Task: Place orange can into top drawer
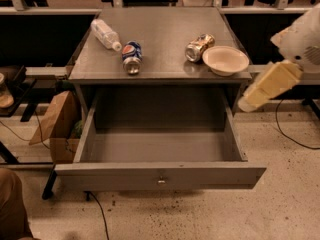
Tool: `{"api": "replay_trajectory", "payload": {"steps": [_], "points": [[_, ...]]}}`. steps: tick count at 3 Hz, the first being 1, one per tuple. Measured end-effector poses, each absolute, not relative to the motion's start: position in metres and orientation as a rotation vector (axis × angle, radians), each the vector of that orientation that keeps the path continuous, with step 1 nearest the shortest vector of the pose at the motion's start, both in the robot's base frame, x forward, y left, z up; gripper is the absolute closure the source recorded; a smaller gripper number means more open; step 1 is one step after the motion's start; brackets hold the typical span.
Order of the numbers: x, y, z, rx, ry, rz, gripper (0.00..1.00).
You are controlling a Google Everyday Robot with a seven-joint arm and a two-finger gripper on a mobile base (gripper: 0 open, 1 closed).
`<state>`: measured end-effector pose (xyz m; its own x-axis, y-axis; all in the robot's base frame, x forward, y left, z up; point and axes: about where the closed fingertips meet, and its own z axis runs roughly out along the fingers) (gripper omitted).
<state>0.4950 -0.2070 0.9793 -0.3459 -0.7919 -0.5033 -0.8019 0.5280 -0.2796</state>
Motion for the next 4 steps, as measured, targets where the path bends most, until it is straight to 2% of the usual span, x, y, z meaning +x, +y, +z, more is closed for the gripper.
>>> {"api": "replay_trajectory", "payload": {"steps": [1,2,4], "points": [[0.541,-0.198,0.968,-1.084,2.187,0.018,0.00],[0.557,-0.197,0.981,-0.939,2.171,0.029,0.00],[0.564,-0.194,0.985,-0.922,2.139,0.039,0.00]]}}
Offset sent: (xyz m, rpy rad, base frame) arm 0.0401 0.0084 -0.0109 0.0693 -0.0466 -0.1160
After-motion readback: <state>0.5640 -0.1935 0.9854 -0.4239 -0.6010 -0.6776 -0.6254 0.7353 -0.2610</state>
